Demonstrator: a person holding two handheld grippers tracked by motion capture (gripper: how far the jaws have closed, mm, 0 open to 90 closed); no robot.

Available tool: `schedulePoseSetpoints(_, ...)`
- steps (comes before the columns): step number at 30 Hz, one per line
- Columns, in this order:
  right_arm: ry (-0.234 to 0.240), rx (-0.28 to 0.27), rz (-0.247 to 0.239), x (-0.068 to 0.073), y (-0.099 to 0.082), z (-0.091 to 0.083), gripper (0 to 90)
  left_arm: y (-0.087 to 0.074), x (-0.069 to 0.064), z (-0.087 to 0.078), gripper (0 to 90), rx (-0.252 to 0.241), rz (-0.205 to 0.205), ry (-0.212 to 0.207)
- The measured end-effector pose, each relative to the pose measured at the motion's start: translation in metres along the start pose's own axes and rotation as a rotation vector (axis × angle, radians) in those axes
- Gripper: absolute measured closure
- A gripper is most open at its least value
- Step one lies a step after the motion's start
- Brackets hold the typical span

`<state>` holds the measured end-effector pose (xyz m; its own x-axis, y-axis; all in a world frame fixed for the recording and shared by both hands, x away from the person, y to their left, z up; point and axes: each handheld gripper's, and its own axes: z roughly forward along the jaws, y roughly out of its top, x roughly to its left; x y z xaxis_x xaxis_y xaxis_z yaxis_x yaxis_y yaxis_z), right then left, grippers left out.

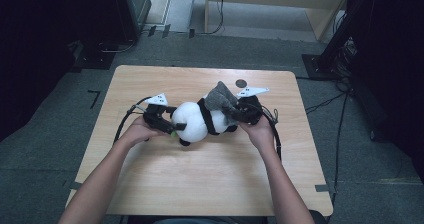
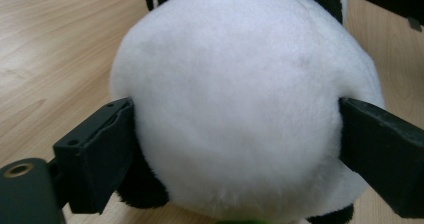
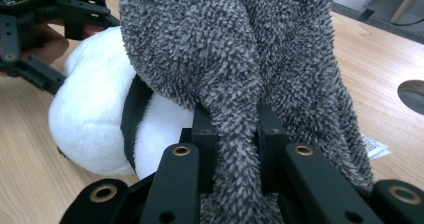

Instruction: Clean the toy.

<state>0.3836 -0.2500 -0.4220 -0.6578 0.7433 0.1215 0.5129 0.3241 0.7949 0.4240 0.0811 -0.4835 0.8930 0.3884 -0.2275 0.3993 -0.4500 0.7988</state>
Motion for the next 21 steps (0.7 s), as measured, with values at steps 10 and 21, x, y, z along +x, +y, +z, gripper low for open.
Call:
schedulePoseSetpoints(10, -0.006, -0.034, 0.008, 0.000, -0.002, 0.004, 77.2, -0.008, 0.004, 0.011, 0.0, -0.029, -0.024, -0.021)
schedulePoseSetpoints(21, -0.024, -0.058, 0.026, -0.002, -0.003, 0.006, 77.0, -0.008, 0.008, 0.015, 0.0, -0.025, -0.134, -0.042)
